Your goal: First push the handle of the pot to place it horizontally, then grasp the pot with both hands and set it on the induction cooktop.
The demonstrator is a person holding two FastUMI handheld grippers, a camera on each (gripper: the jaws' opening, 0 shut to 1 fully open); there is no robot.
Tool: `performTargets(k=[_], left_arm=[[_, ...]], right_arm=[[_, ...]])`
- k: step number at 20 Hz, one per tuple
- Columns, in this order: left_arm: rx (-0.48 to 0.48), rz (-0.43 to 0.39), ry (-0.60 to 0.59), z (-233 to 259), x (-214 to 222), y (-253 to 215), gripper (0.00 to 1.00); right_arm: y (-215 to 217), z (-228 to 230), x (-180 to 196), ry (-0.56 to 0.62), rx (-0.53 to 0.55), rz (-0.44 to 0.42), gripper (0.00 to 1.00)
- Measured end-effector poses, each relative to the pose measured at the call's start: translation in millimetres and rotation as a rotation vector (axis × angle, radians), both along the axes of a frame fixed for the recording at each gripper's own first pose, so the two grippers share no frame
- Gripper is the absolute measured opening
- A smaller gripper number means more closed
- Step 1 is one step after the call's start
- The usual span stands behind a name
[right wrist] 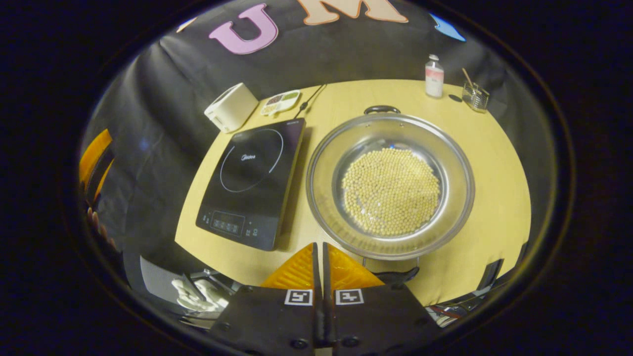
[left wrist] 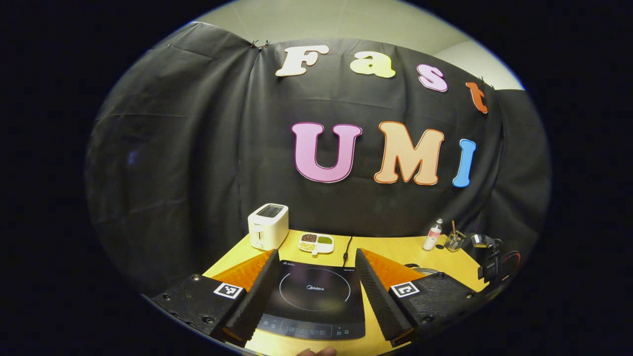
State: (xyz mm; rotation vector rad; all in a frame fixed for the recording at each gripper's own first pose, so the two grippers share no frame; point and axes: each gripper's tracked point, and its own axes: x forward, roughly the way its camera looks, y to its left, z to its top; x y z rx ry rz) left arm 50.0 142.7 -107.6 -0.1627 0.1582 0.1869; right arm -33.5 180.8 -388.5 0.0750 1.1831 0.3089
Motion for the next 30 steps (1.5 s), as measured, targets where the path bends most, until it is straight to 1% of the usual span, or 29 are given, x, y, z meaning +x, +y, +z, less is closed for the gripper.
performTargets(k=[1, 2, 6, 7, 8, 9, 10, 12, 15, 18, 21, 22, 23, 30], left_arm=[[0.0, 0.001, 0.003, -1, 0, 1, 0.93], [-0.001, 0.002, 0.004, -2, -1, 2, 0.93], [-0.002, 0.004, 0.008, -3, -4, 5, 0.93], [-0.001, 0.004, 0.009, -4, -4, 5, 0.93], [0.002, 0.004, 0.009, -3, -4, 6, 0.93], [0.004, 0.004, 0.009, -3, -4, 6, 0.93], [0.006, 0.003, 0.009, -3, -5, 7, 0.93], [0.013, 0.002, 0.009, -2, -6, 8, 0.93], [0.013, 0.006, 0.008, -2, -9, 10, 0.93], [0.005, 0.01, 0.01, -4, -12, 11, 0.93], [0.003, 0.008, 0.008, -3, -14, 12, 0.93], [0.004, 0.006, 0.005, -3, -14, 11, 0.93], [0.005, 0.005, 0.003, -1, -14, 11, 0.93], [0.003, -0.007, -0.007, 1, -22, 13, 0.93]], right_arm=[[-1, -4, -4, 0.013, -0.009, 0.003, 0.03], [-2, -8, -7, 0.026, -0.014, 0.004, 0.0], [-7, -21, -18, 0.074, -0.04, 0.008, 0.0], [-8, -25, -18, 0.077, -0.047, 0.009, 0.0], [-10, -29, -18, 0.078, -0.057, 0.014, 0.03], [-13, -33, -19, 0.082, -0.072, 0.021, 0.0], [-17, -37, -20, 0.088, -0.09, 0.028, 0.03], [-25, -43, -18, 0.086, -0.115, 0.031, 0.03], [-37, -49, -17, 0.091, -0.139, 0.02, 0.03], [-42, -50, -16, 0.09, -0.133, 0.0, 0.03], [-53, -52, -15, 0.076, -0.166, 0.001, 0.03], [-57, -53, -13, 0.073, -0.177, -0.003, 0.0], [-63, -54, -11, 0.07, -0.186, -0.009, 0.03], [-96, -53, -2, 0.05, -0.231, -0.079, 0.03]])
